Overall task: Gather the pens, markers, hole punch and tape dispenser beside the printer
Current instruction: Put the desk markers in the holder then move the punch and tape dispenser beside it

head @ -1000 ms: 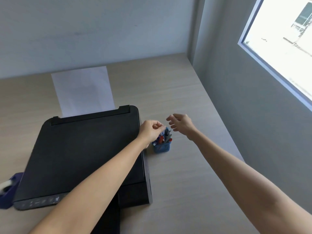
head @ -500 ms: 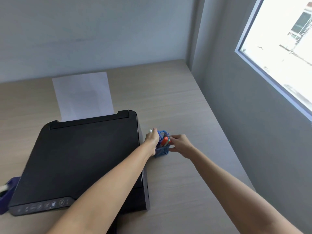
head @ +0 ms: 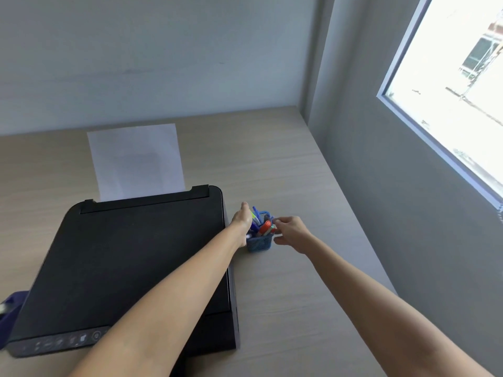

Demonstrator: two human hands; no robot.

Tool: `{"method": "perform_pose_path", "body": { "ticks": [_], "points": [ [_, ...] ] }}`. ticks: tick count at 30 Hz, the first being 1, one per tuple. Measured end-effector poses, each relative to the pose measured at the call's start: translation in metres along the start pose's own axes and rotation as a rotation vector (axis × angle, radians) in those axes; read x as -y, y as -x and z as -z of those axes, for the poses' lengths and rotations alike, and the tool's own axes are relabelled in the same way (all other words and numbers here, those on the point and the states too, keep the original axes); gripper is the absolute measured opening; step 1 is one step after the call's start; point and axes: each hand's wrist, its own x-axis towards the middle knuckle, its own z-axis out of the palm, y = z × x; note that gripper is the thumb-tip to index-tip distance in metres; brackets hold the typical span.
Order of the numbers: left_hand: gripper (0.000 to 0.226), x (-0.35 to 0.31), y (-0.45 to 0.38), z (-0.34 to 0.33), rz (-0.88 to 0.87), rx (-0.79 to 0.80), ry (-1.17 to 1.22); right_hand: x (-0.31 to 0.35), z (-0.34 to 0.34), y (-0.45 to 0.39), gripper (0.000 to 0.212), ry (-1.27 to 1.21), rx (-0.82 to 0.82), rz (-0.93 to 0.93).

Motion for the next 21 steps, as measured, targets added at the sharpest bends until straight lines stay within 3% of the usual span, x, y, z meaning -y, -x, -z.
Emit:
{"method": "perform_pose_path", "body": {
  "ticks": [5,9,12,21],
  "points": [
    [0.067,-0.019,0.027,0.009,-0.117,0.013,-0.062,0.035,0.01,0.028,0.032,0.171,-0.234,0.161],
    [0.069,-0.039,0.069,0.045,-0.267,0.066,-0.072,0.075,0.002,0.059,0.027,0.188,-0.309,0.318],
    [0.065,-0.045,0.103,0.09,-0.356,0.06,-0.007,0.103,-0.022,0.08,0.024,0.238,-0.284,0.411],
    [0.043,0.034,0.158,0.298,-0.438,-0.252,0.19,0.141,-0.212,0.145,0.021,0.36,0.05,0.615]
  ]
}}
